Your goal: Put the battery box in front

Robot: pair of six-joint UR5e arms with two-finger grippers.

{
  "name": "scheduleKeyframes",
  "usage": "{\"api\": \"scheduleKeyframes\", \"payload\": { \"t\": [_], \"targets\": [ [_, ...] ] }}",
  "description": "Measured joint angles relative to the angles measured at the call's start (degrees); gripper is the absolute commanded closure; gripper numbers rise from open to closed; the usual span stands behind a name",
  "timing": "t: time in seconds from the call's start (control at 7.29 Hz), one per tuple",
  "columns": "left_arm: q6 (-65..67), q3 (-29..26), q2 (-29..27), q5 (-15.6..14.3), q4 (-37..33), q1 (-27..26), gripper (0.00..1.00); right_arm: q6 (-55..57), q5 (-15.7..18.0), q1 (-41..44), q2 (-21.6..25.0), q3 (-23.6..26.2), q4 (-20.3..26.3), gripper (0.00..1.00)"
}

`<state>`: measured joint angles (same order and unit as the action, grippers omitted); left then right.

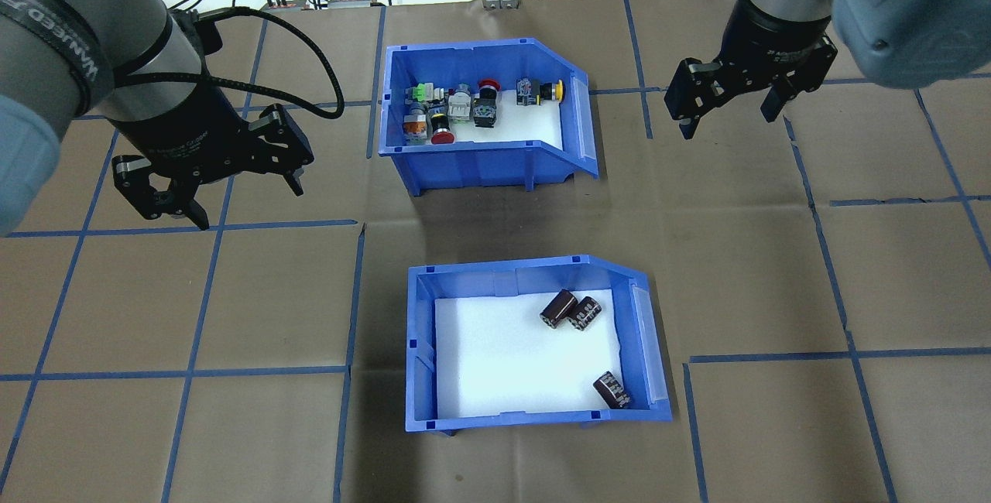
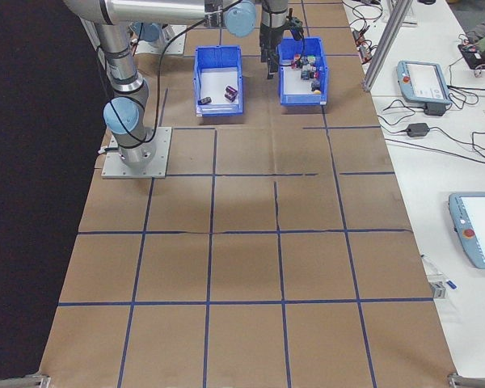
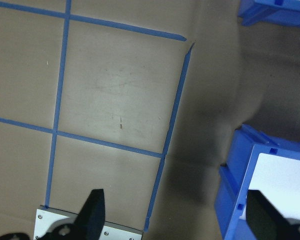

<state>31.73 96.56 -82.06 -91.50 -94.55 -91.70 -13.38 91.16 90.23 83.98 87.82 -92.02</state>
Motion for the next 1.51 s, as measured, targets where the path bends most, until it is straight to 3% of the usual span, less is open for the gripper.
{"api": "scheduleKeyframes", "payload": {
  "t": [0.27,0.55,1.1,1.51],
  "targets": [
    [18.64,2.00,0.47,2.97,-0.02,-2.31,0.01,-9.33,-0.22,0.21,-5.34,-5.32,0.00,0.00],
    [38.21,6.81,2.71,3.77,2.45,-7.44,0.01,-18.28,-0.21,1.64,-10.06,-9.94,-1.12,0.00],
    [72.37,22.42,8.75,5.60,16.92,-20.86,0.01,-39.40,-0.13,7.78,-19.61,-20.85,-1.55,0.00],
    [91.61,30.63,9.17,6.79,28.63,-29.97,0.01,-46.42,-0.38,17.93,-24.00,-23.82,-1.69,0.00]
  ]
}}
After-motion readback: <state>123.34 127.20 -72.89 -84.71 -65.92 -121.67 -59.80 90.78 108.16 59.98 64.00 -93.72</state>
